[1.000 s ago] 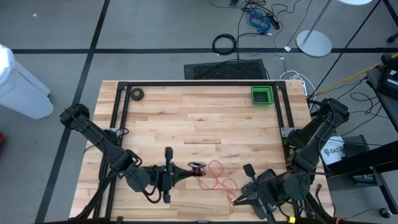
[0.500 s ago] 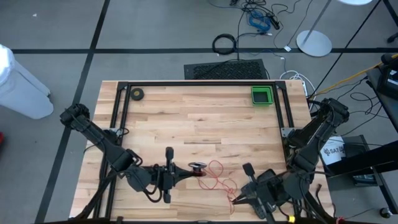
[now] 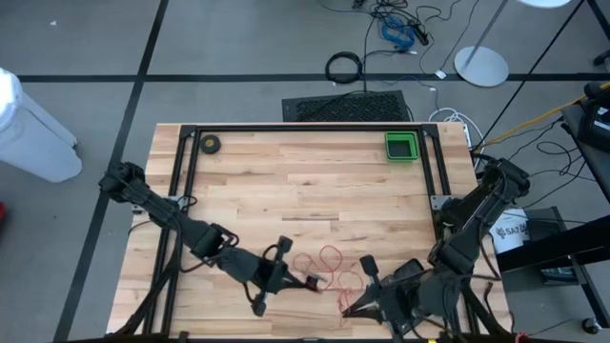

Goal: Coil cords
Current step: Coil the red wire into the spool

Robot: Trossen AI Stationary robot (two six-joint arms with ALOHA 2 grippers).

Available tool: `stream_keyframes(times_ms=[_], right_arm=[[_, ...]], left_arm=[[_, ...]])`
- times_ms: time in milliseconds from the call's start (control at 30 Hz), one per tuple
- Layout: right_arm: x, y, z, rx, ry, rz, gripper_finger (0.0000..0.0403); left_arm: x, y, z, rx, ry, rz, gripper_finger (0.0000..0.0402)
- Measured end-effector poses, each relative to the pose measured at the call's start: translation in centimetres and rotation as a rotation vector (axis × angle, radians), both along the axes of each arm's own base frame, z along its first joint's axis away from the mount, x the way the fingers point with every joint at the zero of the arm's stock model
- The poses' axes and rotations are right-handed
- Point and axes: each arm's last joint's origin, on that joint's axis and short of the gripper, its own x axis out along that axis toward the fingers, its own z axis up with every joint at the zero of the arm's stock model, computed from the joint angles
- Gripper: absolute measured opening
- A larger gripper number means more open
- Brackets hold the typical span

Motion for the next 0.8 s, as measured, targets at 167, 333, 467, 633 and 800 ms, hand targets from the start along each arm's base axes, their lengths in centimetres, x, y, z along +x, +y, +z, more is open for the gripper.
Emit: stream_keyframes(times_ms=[167, 333, 467, 633, 800], right_arm=[[0.4, 2.0, 0.7, -0.043, 0.044, 0.028, 0.0], [1.0, 4.1, 1.3, -0.095, 0.038, 0.056, 0.0], [1.8, 5.2, 1.8, -0.166, 0.046, 0.031, 0.0], [3.1, 5.7, 1.4, -0.29, 0.088, -0.072, 0.0], [4.1, 5.5, 1.0, -0.333, 0.115, -0.098, 0.0]], left_arm=[[0.6, -0.2, -1.0, -0.049, 0.062, -0.151, 0.0008], [1.3, -0.3, -2.0, -0.099, 0.115, -0.228, 0.0008], [2.1, -0.2, -2.4, -0.117, 0.085, -0.234, 0.0008], [2.7, 0.0, -2.6, -0.129, 0.069, -0.237, 0.0008], [2.8, 0.1, -2.6, -0.132, 0.07, -0.239, 0.0008]])
